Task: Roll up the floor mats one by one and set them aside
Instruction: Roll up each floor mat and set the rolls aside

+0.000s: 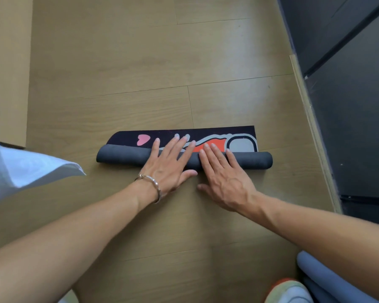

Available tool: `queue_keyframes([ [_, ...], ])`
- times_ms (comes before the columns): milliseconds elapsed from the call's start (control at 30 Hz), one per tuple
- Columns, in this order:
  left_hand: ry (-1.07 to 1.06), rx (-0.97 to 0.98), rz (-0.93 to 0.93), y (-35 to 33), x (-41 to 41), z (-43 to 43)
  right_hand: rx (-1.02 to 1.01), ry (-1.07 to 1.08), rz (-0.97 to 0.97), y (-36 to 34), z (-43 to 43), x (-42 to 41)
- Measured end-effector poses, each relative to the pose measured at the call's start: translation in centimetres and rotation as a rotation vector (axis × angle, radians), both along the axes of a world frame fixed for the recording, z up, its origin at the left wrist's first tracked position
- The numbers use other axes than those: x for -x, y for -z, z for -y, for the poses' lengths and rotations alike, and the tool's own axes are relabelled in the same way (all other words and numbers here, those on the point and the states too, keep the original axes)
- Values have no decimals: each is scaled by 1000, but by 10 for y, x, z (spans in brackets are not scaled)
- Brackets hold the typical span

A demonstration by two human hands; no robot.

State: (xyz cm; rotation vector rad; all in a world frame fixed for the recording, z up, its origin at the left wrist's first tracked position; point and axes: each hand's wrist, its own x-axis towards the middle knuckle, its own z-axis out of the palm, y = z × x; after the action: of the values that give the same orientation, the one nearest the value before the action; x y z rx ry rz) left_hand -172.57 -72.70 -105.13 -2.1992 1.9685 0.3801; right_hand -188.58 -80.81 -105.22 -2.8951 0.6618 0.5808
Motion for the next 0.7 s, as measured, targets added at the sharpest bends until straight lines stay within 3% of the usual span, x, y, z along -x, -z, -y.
queue_keyframes([
  [200,177,116,56,10,-17,-21,-43,29,-107,-1,41,-31],
  [367,43,121,-56,-1,-23,22,-85,90,-137,0,62,-52],
  [533,-134,-162,-234,-15,-41,78,-63,106,-93,-5,61,-49],
  [700,-196,-217,-335,-10,-42,81,-55,54,122,-15,50,-45],
])
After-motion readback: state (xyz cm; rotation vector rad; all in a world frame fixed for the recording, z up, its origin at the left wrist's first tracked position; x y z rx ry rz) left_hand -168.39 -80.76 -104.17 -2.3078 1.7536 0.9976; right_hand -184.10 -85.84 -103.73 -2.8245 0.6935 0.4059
